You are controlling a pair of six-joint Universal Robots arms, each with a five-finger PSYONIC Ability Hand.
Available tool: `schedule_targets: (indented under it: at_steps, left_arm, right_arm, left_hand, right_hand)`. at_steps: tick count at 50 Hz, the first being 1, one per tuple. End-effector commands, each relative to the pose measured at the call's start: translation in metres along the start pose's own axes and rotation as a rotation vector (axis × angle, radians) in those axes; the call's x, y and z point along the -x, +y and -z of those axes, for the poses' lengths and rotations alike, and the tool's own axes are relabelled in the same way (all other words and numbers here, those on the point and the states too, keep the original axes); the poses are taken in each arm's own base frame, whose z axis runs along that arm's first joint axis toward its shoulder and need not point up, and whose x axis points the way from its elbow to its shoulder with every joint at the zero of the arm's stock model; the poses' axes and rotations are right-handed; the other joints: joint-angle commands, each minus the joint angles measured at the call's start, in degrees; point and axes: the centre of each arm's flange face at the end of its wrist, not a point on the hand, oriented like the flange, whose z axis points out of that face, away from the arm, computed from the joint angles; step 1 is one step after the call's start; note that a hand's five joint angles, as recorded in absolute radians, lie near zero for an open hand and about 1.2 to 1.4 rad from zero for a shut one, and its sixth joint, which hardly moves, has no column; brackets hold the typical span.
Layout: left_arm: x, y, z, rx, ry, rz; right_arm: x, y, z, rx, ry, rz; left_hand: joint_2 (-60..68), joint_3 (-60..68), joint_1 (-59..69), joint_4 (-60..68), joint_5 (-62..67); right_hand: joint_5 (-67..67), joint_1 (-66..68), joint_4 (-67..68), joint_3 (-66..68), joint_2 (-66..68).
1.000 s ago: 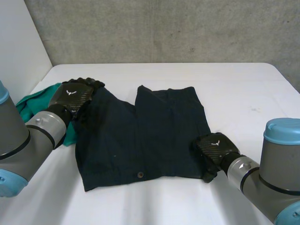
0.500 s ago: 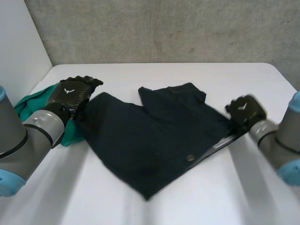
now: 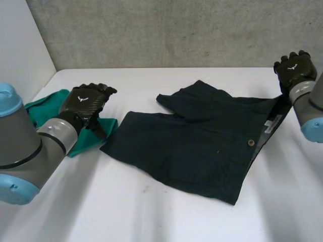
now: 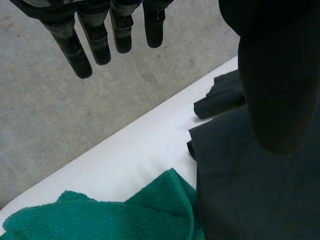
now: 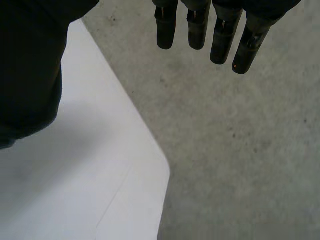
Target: Fold the laundry.
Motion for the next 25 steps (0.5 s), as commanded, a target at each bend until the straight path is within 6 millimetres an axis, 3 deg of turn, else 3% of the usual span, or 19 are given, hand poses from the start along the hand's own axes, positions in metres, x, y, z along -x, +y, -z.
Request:
schedule_targets:
  at_steps: [1, 6, 9, 15, 19, 25]
  left_arm:
    - [-0.007, 0.023, -0.014, 0.052, 0.069, -0.143]
    - [-0.013, 0.052, -0.021, 0.112, 0.135, -0.299]
    - [-0.015, 0.058, -0.023, 0.124, 0.146, -0.337]
    - [-0.022, 0.077, -0.031, 0.159, 0.183, -0.351]
    - [-0.025, 0.079, -0.036, 0.158, 0.19, -0.351]
    - [-0.027, 0.087, -0.044, 0.168, 0.196, -0.351]
  right_arm:
    - [-0.005, -0.008, 0.084, 0.295, -0.237, -0.188]
    - [0.002, -0.015, 0.128, 0.323, -0.342, -0.372]
    - [0.007, -0.021, 0.158, 0.305, -0.421, -0.431]
    - [0.006, -0.036, 0.195, 0.215, -0.468, -0.459]
    - [0.017, -0.033, 0.215, 0.232, -0.519, -0.468]
    - [0.052, -0.03, 0.245, 0.245, -0.633, -0.481]
  left_hand:
    - [2.2, 1.9, 3.0, 2.2, 1.3]
    - [3.4, 3.0, 4.2, 3.4, 2.5]
    - [6.3, 5.9, 7.0, 6.3, 5.4]
    - [12.8, 12.4, 13.6, 12.8, 11.9]
    - [14.2, 13.8, 15.0, 14.2, 13.3]
    - [20.5, 20.2, 21.3, 20.6, 19.6]
  right_hand:
    - [-3.4, -1.2, -3.1, -1.8, -2.2]
    - [-3.4, -1.2, -3.1, -1.8, -2.2]
    - [-3.4, -1.2, -3.1, -1.8, -2.2]
    - [-3.4, -1.2, -3.1, -1.8, -2.2]
    - [-2.2, 0.1, -1.8, -0.5, -1.0]
    - [1.0, 3.3, 1.4, 2.7, 2.2]
